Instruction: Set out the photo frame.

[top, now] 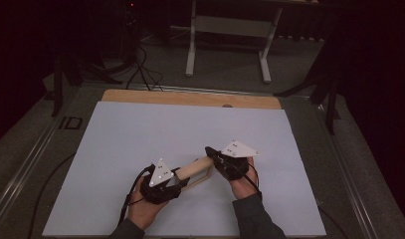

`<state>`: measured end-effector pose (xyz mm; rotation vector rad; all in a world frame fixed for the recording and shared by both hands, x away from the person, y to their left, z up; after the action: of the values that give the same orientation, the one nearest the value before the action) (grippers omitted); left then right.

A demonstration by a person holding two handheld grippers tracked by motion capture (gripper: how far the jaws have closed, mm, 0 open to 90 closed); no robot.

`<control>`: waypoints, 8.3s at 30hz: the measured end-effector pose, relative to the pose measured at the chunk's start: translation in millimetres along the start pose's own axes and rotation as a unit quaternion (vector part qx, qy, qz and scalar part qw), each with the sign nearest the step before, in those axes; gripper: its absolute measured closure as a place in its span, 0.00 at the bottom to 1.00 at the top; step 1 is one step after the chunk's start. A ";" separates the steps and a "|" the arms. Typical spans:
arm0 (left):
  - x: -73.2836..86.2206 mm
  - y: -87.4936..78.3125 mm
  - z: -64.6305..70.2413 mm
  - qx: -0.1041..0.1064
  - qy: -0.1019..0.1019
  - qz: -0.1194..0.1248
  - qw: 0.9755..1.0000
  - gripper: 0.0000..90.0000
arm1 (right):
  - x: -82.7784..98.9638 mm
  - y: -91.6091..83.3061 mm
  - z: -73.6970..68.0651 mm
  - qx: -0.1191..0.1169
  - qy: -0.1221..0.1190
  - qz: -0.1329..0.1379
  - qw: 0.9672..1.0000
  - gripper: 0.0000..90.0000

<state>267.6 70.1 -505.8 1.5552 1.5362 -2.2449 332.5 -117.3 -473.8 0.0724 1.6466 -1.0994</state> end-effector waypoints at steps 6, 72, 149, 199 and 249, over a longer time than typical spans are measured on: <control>0.0 0.7 -1.3 -0.007 -0.001 0.000 1.000 0.62 | 1.0 -2.3 -1.3 0.006 -0.001 -0.002 1.000 1.00; 4.0 0.0 -20.4 -0.013 -0.063 0.000 0.998 0.60 | 23.1 -9.9 -2.3 -0.102 -0.040 -0.071 0.991 0.43; -27.2 17.1 -66.8 -0.013 -0.044 0.001 0.999 0.62 | 7.6 26.6 18.1 -0.023 -0.021 -0.070 0.997 0.56; -4.0 46.6 -80.2 0.007 -0.094 -0.020 0.995 0.65 | 31.7 50.5 28.2 -0.034 0.023 -0.100 0.994 0.65; 6.9 -12.2 -97.4 -0.023 -0.113 0.017 0.993 0.47 | 36.4 6.3 37.3 -0.031 0.027 -0.070 0.997 0.46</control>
<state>327.0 148.6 -504.8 1.2546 1.4760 -2.2573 348.9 -156.1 -505.2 -0.0542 1.7546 -1.1584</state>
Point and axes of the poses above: each handheld gripper's, and its own axes: y roughly forward along the jaws, x roughly out of its underside, z roughly to its right, the point moved 4 cm from there along y, roughly forward along the jaws, and after that the axes turned 14 degrees about -z, right-handed, at the moved point
